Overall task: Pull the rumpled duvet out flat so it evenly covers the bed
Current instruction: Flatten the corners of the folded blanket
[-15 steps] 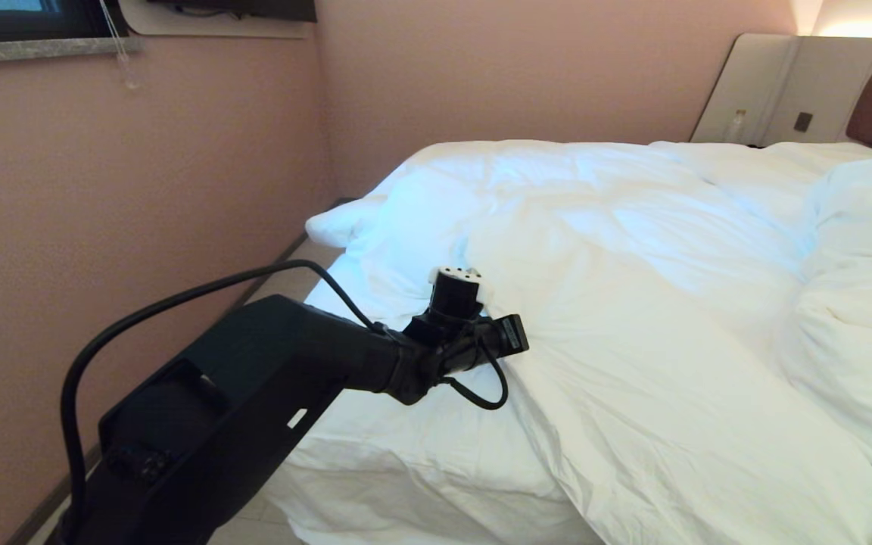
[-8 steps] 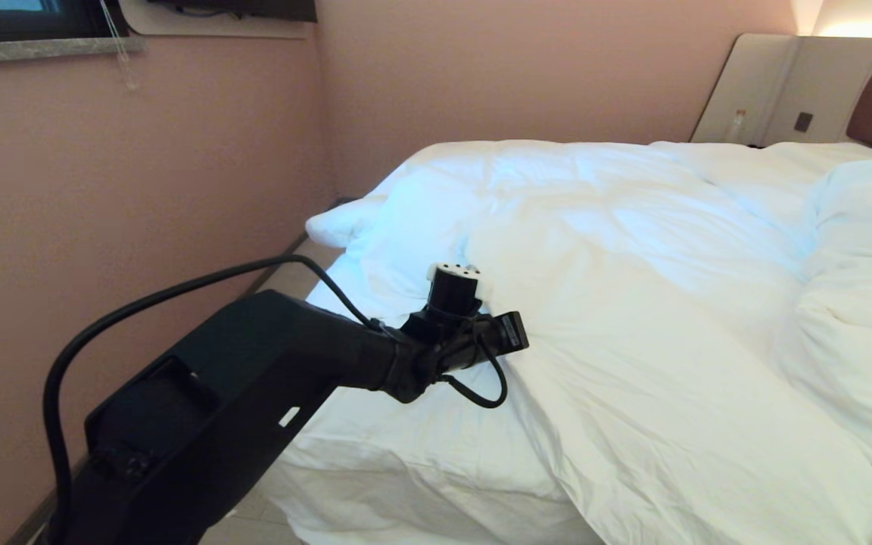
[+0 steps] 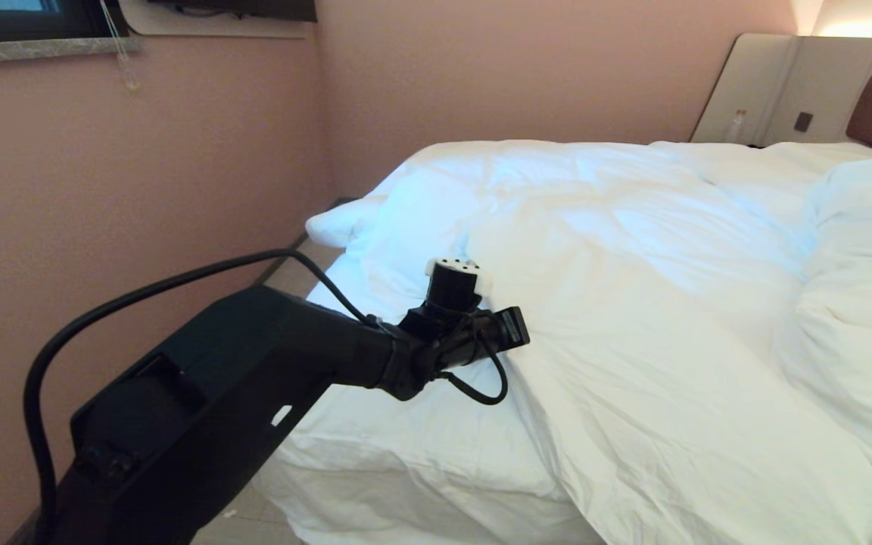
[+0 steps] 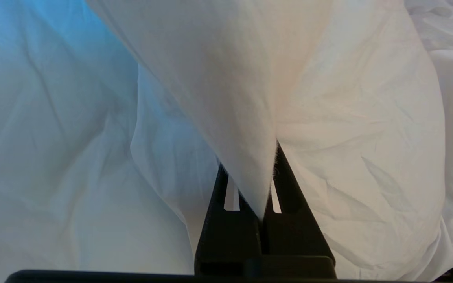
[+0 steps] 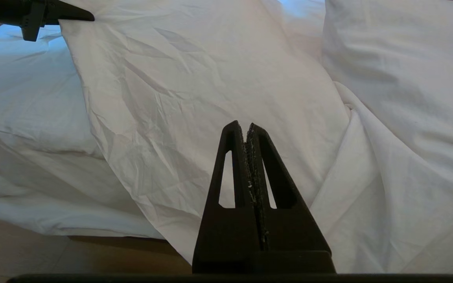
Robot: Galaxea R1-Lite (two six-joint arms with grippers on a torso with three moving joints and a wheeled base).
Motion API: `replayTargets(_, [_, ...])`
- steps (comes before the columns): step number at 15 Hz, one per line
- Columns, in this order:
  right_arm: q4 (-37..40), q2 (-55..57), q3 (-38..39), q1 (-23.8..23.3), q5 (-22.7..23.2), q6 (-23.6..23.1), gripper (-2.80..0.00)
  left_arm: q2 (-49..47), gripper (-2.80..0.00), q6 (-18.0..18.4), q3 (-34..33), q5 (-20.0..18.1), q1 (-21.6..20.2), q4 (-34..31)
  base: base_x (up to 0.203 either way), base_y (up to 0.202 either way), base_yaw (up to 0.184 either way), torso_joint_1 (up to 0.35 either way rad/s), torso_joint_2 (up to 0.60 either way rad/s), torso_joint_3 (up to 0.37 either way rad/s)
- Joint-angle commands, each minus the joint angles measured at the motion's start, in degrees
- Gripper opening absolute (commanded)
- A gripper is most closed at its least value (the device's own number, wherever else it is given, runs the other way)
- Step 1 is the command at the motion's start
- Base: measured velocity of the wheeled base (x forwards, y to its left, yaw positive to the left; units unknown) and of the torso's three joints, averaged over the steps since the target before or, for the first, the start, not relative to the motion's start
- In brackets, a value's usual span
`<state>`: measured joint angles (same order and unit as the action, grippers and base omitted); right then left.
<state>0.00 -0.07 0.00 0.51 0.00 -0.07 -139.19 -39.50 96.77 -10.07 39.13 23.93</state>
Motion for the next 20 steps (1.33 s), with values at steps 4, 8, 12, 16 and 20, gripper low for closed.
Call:
replayTargets(4, [0.0,0.07,0.0,0.02,0.0,-0.01,-2.8,1.23,-2.8,-0.55,-1.43,-0.04,0.26,0.15,0.0,0.0,0.0,0.0,0.0,0.0])
replayTargets(8, [0.0,0.07,0.0,0.02,0.0,-0.01,-2.8,2.26,-2.8,-1.02,-2.64,-0.04,0.42,0.24,0.0,0.0,0.0,0.0,0.0,0.0])
replayTargets(12, [0.0,0.07,0.0,0.02,0.0,-0.01,-2.8,4.21,-2.8,-1.94,-4.31,0.04,0.42,0.24,0.0,0.0,0.0,0.0,0.0,0.0])
replayTargets(16, [0.0,0.07,0.0,0.02,0.0,-0.01,-2.8,8.4,-2.8,-2.04,-9.24,0.35,2.11,0.32,0.0,0.0,0.0,0.0,0.0,0.0])
replayTargets(20, [0.0,0.07,0.0,0.02,0.0,-0.01,-2.8,10.84,-2.8,-2.39,-12.43,0.4,3.14,1.3,0.0,0.0,0.0,0.0,0.0,0.0])
